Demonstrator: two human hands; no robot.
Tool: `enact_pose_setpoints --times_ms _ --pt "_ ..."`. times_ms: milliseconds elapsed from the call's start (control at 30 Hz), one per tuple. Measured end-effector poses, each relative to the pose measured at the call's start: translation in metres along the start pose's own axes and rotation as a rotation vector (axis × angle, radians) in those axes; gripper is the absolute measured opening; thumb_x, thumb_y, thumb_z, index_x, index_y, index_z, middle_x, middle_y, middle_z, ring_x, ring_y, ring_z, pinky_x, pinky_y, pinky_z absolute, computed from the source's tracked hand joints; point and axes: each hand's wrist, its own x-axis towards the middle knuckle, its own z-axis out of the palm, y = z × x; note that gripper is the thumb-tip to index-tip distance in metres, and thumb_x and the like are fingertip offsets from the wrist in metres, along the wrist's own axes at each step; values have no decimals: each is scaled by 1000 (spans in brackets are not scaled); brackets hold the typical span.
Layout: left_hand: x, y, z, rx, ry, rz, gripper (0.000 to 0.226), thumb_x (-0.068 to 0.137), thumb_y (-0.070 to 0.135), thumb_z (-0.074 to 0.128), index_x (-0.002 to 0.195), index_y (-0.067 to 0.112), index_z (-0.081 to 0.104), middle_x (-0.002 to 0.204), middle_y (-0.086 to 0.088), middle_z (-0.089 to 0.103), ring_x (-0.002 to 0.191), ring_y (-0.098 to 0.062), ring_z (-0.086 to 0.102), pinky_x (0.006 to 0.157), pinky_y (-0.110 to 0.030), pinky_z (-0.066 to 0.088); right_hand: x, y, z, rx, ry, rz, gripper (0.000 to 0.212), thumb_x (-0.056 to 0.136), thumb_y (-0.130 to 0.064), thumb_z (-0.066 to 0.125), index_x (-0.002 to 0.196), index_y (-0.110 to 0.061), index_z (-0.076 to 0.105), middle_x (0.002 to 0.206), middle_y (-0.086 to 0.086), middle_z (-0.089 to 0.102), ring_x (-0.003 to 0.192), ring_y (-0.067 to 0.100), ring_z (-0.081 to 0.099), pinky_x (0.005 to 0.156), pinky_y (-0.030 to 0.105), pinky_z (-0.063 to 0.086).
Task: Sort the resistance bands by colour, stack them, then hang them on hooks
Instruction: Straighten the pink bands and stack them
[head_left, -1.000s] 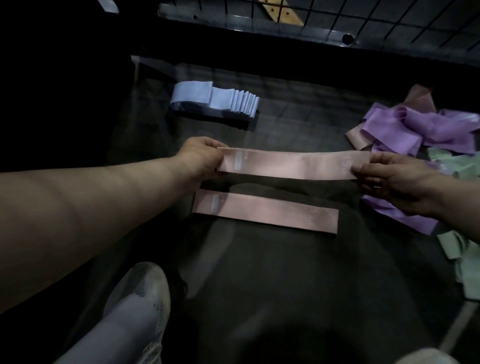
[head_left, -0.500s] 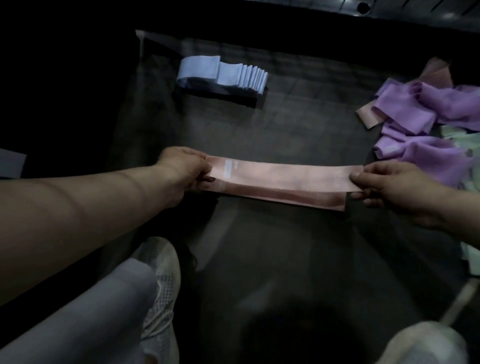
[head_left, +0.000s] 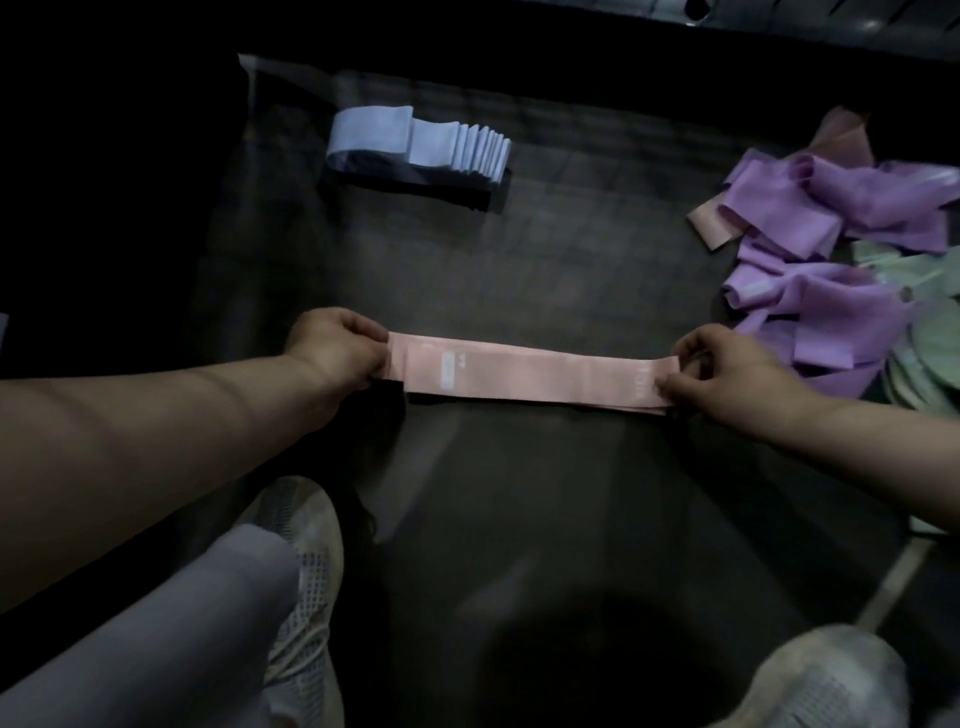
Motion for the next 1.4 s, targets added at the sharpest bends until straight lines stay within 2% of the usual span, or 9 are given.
enact_pose_setpoints --times_ms 133,233,467,667,867,1033,1167,1300,1400 --pt "1 -1 1 226 127 167 14 83 11 66 92 21 61 103 -8 65 88 -24 63 85 -31 54 0 -1 7 -104 15 -49 26 85 -25 75 101 -20 55 75 -9 62 66 1 56 54 17 36" --pt "-11 3 6 345 146 283 19 83 23 66 97 25 52 109 -5 56 92 -23 58 87 -31 49 0 -2 8 -114 24 -52 25 85 -27 75 100 -21 56 77 -10 62 69 1 56 57 16 37" --pt "-27 -6 26 330 55 93 49 77 38 80 109 18 49 123 -8 48 103 -26 59 95 -31 48 -8 -3 6 -109 39 -69 24 86 -25 75 99 -22 55 73 -11 62 69 1 56 58 19 37" --pt "-21 -16 21 235 159 -92 45 84 28 73 120 13 50 127 -11 50 108 -29 58 87 -29 45 -15 -7 5 -103 23 -58 22 87 -25 73 101 -23 56 79 -12 60 72 -1 55 61 27 39" --pt "-20 -22 20 206 160 -47 18 84 20 68 94 18 53 97 -6 63 90 -25 63 70 -24 41 -16 -9 4 -86 26 -36 23 87 -24 73 102 -24 56 79 -12 59 72 -1 54 63 28 38" --pt "-23 -19 20 298 157 78 37 77 35 72 98 25 43 107 2 43 100 -26 58 93 -38 49 -14 -9 3 -82 30 -32 24 86 -23 73 103 -22 57 80 -11 60 73 0 54 65 29 39" --pt "-24 -25 26 292 78 8 33 80 33 73 91 26 42 99 -2 63 89 -25 64 86 -37 54 -14 -7 3 -81 26 -32 25 86 -22 74 104 -21 56 79 -10 60 73 1 56 64 28 40" --pt "-26 -23 25 232 133 18 19 83 18 64 87 24 46 89 -5 65 81 -25 62 74 -29 50 -13 -7 2 -77 40 -50 24 85 -19 74 102 -19 57 77 -8 60 71 5 57 70 31 42" --pt "-26 -21 22 222 136 32 26 78 28 71 88 22 48 91 -3 65 81 -25 65 76 -32 54 -12 -7 3 -90 48 -43 24 85 -20 75 102 -19 57 78 -9 60 70 6 55 71 31 41"
